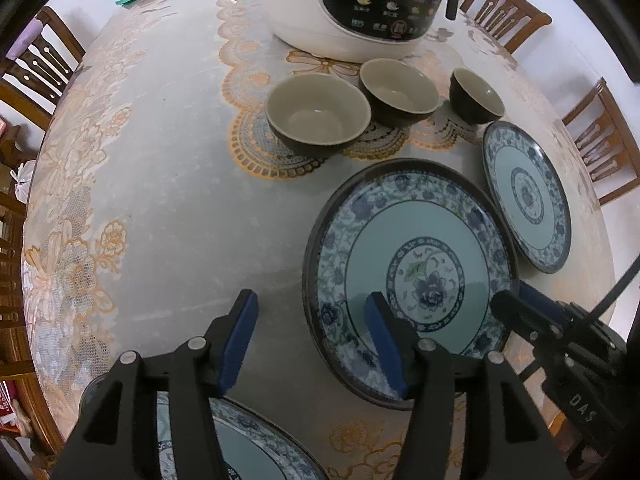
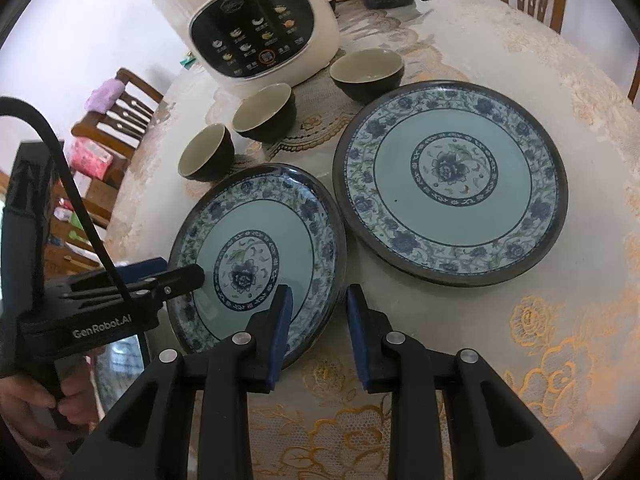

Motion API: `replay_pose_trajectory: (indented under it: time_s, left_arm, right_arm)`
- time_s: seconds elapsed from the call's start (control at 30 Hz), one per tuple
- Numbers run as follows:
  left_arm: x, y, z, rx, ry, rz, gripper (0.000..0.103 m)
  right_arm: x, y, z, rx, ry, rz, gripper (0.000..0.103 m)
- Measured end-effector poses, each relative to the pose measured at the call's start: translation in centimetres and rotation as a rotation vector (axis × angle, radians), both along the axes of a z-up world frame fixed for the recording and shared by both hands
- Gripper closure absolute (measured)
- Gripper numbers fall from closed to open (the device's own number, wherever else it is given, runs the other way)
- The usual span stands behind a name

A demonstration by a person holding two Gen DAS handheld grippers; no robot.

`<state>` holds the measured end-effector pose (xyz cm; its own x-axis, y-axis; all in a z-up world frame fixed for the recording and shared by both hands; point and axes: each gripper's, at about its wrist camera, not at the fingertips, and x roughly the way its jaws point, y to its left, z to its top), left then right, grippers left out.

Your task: Organize plates and bowls

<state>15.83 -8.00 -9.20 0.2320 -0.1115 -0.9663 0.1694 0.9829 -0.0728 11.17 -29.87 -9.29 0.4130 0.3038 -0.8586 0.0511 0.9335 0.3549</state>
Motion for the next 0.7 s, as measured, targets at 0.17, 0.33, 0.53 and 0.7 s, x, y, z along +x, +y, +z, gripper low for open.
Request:
replay_pose_trajectory:
  time_s: [0.17,0.33,0.53,0.7]
  left_arm:
    - [0.0,-0.3,-0.1,-0.003,-0.009,0.005,0.042]
    - [-0.3,-0.2,-0.1,-0.004,-0.018,0.002,0.042]
    - [-0.6,0.0,-0.1,-0.006,-0.024,-0.002,0.042]
    - [-0.7,0.0,-0.1,-0.007,-0.034,-0.002,0.042]
  right_arm:
    - [0.1,-0.4,-0.2,0.020,-0.006,0.004,0.074]
    - [0.6,-1.0,-0.5,0.081,-0.011,0.006,0.074]
    - [0.6,-0.2,-0.4,0.028,-0.025,0.045,0.074]
    - [0.4,0.3,-0.3,-0.012,-0.047,0.056,0.082]
